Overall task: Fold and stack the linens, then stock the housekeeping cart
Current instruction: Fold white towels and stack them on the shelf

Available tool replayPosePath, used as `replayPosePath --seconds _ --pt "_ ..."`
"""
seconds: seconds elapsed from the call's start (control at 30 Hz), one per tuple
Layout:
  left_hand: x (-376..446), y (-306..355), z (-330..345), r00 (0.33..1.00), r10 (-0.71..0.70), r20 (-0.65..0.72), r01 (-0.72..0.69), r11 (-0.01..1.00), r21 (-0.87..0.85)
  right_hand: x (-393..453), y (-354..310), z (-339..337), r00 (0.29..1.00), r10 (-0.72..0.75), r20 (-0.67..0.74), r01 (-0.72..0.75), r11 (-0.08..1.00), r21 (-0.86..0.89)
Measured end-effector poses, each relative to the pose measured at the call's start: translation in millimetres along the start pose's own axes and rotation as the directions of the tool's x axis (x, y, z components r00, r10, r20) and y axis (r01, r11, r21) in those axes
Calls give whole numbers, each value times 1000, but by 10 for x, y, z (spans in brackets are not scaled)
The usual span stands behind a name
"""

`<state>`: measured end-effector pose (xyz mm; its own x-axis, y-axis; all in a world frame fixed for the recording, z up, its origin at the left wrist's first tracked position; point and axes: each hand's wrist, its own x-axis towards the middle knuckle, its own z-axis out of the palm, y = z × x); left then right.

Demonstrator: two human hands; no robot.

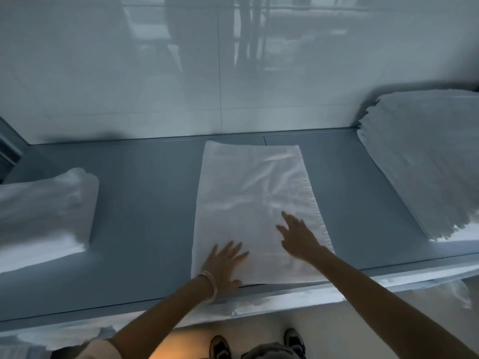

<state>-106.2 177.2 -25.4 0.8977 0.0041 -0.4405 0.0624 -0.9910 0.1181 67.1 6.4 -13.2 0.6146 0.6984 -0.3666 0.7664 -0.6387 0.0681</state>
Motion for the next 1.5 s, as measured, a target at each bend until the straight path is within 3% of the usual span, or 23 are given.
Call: replayPosePath --seconds 0.1,0.13,0.2,0.37,0.5,0.7,0.8,0.93,1.03,1.2,1.3,1.37,1.5 --pt "-37 -492 145 995 -53 -82 54 998 16 -272 -63 289 993 -114 -26 116 989 96" --pt "-39 -620 211 993 -89 -74 89 996 -9 -339 -51 402 991 -117 -59 123 986 109" --pt "-7 -744 364 988 -133 -73 133 991 2 -447 16 531 999 -51 17 49 992 117" --pt "-17 -485 548 995 -8 -96 16 996 91 -637 104 798 990 -15 139 14 1000 8" --pt "-128 -293 572 997 -25 -80 29 998 55 -723 75 840 983 -6 185 -4 998 55" --pt "-318 113 772 986 -90 -141 90 996 -4 -881 7 926 995 -75 59 66 988 141" --pt "-367 311 714 972 -142 -189 139 990 -31 -992 10 874 991 -137 0 137 989 52" --pt "-451 481 560 949 -188 -253 202 979 30 -1148 107 842 957 -205 -206 212 977 9" --pt "-557 517 446 932 -226 -285 259 962 83 -1260 217 740 942 -253 -219 260 966 3" --pt "-850 712 120 921 -370 -124 377 925 42 -1479 434 405 943 -292 -156 309 946 94" --pt "-991 743 -70 941 -330 79 335 940 -66 -1534 564 52 935 -348 68 325 918 229" --pt "-1106 711 -212 947 -282 150 299 949 -100 -1578 653 -190 912 -385 139 333 895 296" --pt "-1234 577 -437 944 -327 55 331 919 -214 -1590 820 -514 950 -313 5 306 932 192"
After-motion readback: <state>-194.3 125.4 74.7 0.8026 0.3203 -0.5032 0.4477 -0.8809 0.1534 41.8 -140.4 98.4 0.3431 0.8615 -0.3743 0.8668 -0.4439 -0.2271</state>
